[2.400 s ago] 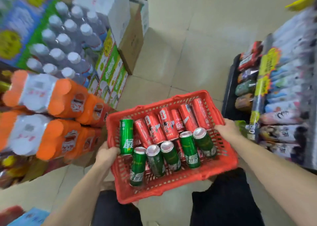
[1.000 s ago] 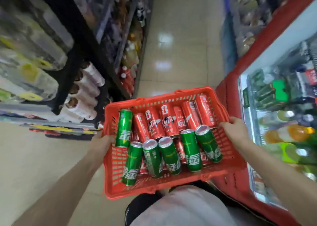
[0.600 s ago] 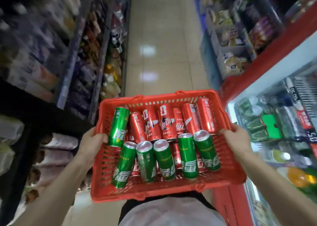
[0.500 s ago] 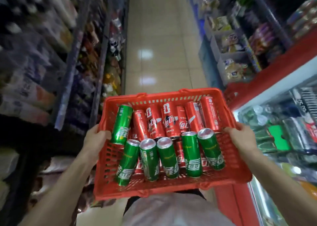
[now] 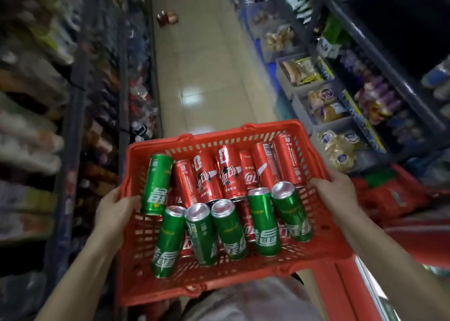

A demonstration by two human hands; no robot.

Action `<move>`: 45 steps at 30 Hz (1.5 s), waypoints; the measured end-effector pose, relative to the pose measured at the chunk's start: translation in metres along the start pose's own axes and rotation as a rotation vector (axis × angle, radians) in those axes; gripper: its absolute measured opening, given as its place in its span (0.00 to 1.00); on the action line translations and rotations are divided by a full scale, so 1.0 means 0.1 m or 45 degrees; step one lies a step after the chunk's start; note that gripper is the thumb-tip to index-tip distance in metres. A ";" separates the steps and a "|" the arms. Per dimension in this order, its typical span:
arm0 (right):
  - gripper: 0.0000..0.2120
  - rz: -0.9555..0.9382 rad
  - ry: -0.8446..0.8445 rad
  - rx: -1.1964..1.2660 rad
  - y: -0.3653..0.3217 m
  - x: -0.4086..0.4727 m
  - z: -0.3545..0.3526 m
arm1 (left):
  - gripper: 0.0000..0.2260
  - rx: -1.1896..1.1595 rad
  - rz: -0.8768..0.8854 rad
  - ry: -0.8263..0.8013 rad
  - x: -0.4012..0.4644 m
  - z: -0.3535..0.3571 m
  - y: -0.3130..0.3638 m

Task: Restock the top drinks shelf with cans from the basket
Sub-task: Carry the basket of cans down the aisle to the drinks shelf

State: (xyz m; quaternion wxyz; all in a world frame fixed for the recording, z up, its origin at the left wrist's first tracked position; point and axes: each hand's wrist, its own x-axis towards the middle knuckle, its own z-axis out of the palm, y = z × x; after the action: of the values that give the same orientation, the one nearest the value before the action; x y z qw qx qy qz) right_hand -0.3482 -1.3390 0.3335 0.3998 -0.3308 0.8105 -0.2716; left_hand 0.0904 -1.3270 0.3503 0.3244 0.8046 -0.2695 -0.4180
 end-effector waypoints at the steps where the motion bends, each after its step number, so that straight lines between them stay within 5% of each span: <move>1: 0.05 -0.011 -0.008 -0.001 -0.23 0.22 0.06 | 0.14 -0.011 -0.006 0.012 0.21 0.07 0.19; 21: 0.11 -0.011 0.135 0.026 -5.03 4.75 1.70 | 0.07 -0.033 0.145 -0.026 5.36 1.37 4.82; 32: 0.09 -0.103 0.052 -0.072 -7.71 7.79 2.41 | 0.18 -0.114 0.052 0.060 7.86 2.43 7.19; 45: 0.04 -0.172 -0.019 -0.048 -10.69 10.90 3.51 | 0.07 -0.142 0.040 0.033 11.17 3.49 9.80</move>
State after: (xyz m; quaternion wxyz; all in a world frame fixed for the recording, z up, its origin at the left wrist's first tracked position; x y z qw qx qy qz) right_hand -0.2197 -2.8990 0.3897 0.3802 -0.3941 0.7883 -0.2804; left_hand 0.1994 -2.8492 0.3730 0.3787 0.7864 -0.2541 -0.4166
